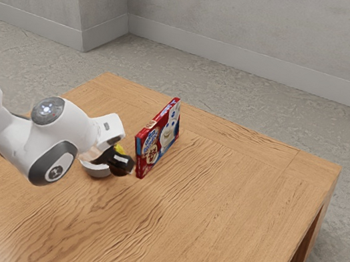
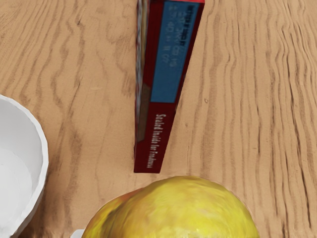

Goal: Place the pear in the bowl.

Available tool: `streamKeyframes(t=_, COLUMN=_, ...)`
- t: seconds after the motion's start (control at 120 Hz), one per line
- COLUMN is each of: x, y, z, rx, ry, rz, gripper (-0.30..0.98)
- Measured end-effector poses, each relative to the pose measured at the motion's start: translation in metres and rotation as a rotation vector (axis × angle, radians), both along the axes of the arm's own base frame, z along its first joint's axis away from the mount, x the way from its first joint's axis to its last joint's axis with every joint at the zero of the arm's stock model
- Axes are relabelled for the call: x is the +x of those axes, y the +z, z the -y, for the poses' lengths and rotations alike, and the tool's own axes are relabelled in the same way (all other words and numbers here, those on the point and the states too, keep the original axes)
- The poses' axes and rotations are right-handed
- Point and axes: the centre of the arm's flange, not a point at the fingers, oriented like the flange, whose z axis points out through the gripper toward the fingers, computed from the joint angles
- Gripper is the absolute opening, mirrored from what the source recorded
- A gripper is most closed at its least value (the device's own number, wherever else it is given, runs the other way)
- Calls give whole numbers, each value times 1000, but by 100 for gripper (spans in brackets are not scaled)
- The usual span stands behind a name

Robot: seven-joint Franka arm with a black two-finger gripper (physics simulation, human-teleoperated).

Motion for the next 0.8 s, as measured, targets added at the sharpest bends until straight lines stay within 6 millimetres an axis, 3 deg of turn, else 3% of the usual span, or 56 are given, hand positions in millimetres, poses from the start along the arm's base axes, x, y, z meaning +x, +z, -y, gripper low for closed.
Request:
streamKeyframes(t=0.133, x=1, y=-1, z=-34, rx=18, ry=57, rz=-59, gripper=28)
streamKeyframes(t=0.242, x=35, y=10, z=-64, rx=57, ry=97, rz=-45, gripper=28)
streamKeyframes(t=0.3, x=53, y=12, z=-68, rx=79, ry=96, rz=-47, gripper=28)
streamKeyframes(t=0.408, x=67, y=4, z=-79, rx=100, ry=108, rz=-74, gripper=28)
streamKeyframes(t=0.558, x=75, y=-10, z=-102, rx=117, ry=140, rz=-110, gripper=28)
streamKeyframes(t=0.683, x=79, y=-18, z=-108, rx=122, ry=149, rz=-129, gripper=28)
streamKeyframes(t=0.8, x=80, y=-19, z=-109, rx=125, ry=145, rz=-135, gripper=44)
